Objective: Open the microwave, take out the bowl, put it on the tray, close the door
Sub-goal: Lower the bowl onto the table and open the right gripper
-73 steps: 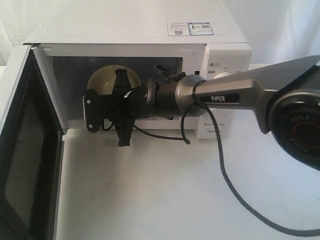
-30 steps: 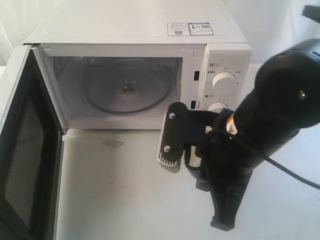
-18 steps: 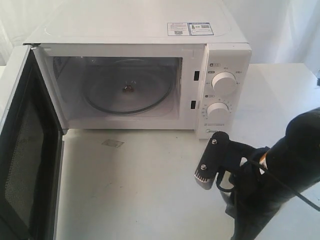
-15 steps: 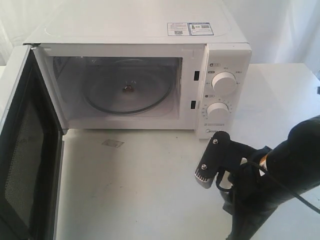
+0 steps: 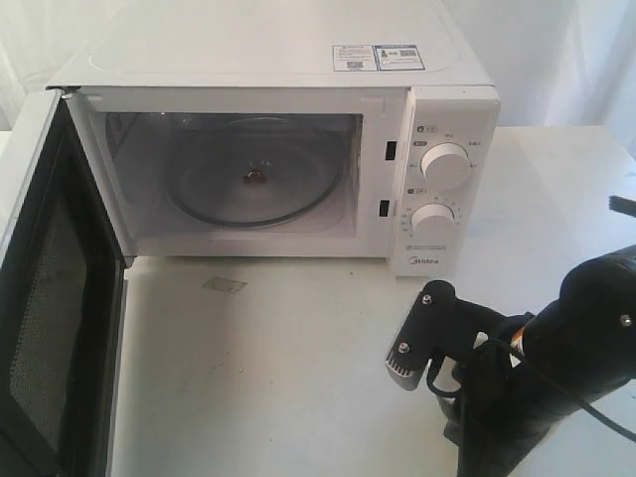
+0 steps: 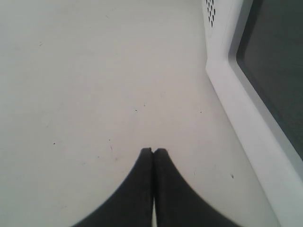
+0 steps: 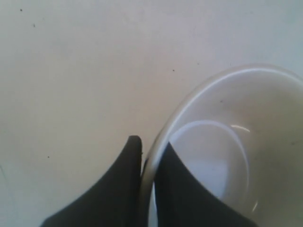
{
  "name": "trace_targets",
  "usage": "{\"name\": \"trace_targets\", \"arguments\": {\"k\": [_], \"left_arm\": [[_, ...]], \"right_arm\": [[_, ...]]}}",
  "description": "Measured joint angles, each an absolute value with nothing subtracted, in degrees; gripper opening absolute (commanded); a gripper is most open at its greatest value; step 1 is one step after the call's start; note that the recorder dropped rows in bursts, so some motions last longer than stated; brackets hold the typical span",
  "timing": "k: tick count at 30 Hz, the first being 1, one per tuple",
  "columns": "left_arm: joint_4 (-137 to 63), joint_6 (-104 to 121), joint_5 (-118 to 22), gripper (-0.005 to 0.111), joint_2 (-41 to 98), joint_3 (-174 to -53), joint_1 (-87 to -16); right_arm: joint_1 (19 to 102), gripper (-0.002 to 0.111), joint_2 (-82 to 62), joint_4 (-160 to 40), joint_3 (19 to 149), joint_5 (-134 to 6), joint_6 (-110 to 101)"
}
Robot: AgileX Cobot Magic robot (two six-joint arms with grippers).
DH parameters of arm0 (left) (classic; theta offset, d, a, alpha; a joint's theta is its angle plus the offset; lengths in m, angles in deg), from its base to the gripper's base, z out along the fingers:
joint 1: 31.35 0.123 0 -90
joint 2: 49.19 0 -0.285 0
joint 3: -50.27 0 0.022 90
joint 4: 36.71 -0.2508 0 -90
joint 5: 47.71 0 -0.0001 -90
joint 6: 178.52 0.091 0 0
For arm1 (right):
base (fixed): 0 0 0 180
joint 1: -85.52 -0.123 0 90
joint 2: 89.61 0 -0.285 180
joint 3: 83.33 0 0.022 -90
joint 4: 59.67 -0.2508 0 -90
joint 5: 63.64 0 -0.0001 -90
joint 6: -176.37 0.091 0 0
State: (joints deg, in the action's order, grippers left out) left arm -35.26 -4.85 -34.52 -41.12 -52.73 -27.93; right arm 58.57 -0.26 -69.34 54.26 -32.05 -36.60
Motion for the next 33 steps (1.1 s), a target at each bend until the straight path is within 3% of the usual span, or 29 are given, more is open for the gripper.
{"name": "trace_targets", "arguments": {"k": [9, 11, 15, 33], "left_arm": [[-35.26, -4.85, -34.52, 0.000, -41.12, -52.73, -27.93], [-35.26, -4.85, -34.52, 0.000, -41.12, -52.73, -27.93], [-35.26, -4.85, -34.52, 0.000, -41.12, -52.73, -27.93], [-35.26, -4.85, -34.52, 0.000, -41.12, -52.73, -27.93]], "right_arm": [[57.03, 0.001, 0.13, -70.13, 54.26, -32.18, -37.63], [56.95, 0.009, 0.13, -70.13, 54.26, -32.18, -37.63], [56.95, 0.039, 0.13, -70.13, 54.26, -32.40, -37.63], [56.95, 0.040, -2.53, -70.26, 58.44, -32.86, -37.63]]}}
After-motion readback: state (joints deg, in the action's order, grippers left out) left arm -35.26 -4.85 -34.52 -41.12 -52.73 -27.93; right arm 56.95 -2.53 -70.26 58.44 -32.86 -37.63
